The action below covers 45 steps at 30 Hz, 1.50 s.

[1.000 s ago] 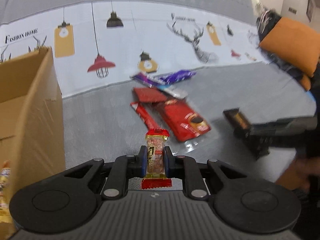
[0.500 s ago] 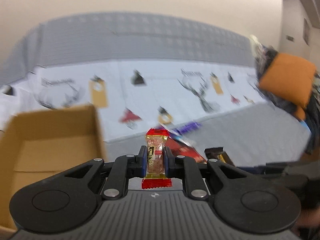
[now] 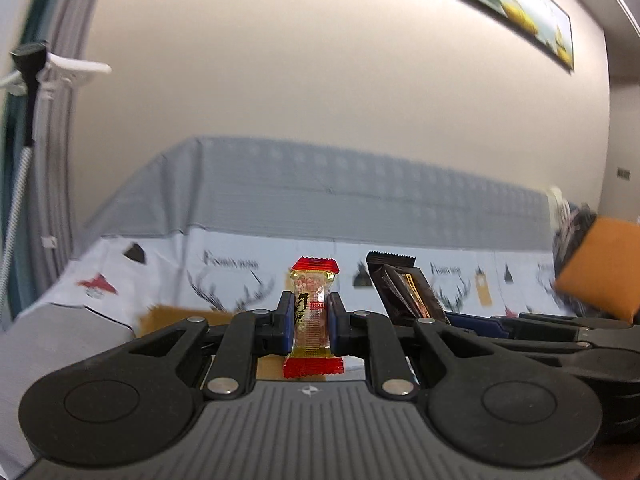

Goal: Organize snacks
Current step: 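Carry the red candy and chocolate bar over the box with both tools, then open both tools to drop the candy and chocolate bar into the box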

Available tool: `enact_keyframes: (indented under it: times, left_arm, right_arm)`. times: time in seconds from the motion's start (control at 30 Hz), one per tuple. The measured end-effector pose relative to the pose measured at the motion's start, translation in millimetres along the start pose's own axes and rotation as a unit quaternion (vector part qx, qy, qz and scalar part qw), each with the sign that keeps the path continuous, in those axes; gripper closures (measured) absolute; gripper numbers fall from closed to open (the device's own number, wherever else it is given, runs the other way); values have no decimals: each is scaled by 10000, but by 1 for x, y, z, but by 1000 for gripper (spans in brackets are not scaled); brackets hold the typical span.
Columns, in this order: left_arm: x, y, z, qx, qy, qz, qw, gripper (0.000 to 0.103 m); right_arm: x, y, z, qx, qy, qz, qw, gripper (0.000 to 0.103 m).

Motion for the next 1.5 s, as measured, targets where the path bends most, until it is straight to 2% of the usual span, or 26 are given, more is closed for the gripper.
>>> enact_keyframes:
  times: [0.2,0.47,0.63,0.73,0.83,0.93,1.07,1.2,1.3,1.43,1.47,1.5]
  left_arm:
    - [-4,-3,-36,273,168,68,9995,85]
    - [-47,-63,-91,443,576,-681,9950,85]
    - [-80,-112,-122,511,883,-1271,9866,85]
    - [-97,-133,-133,592,884,-1555,9821,85]
    - [-111,-149,-142,662,870,-1815,9773,85]
    - [-128,-164,-149,900,785,-2166,9689,85]
    - [-141,-174,-161,934,909,-2495,9596,85]
    - [-142,-174,-163,923,932,-2536,9584,85]
    - [-142,-173,-160,943,891,-2542,9584,85]
    - [-135,-169,-150,1207,658,-2466,9593,85]
    - [-131,-166,-147,1171,690,-2404,9611,81]
    - [-127,-162,-144,1131,696,-2328,9634,66]
  right_arm:
    - [5,-24,-29,151,291,-74,9994,62]
    - [-29,-88,-44,52,392,-751,9964,62]
    - [-56,-131,-42,-68,411,-1190,9920,62]
    - [-71,-154,-38,-112,394,-1455,9885,62]
    - [-89,-179,-35,-149,467,-1770,9830,62]
    - [-108,-199,-36,-248,580,-2081,9761,62]
    - [-130,-220,-37,-247,491,-2470,9675,62]
    - [-140,-227,-38,-210,502,-2646,9628,62]
    - [-139,-225,-38,-170,485,-2615,9638,62]
    - [-133,-218,-36,31,383,-2555,9660,62]
    - [-132,-216,-36,12,424,-2517,9669,60]
    - [-129,-213,-36,17,469,-2472,9678,59]
Point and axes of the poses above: each gripper's, at about its wrist camera, not at the fingertips, and y roughly against the way its jaws point, z to its right, x to its top, the point moved 1 cm from there along -y, roughly the way its jaws point, and after that the axes turned 8 degrees about -x, right-handed, at the moved point
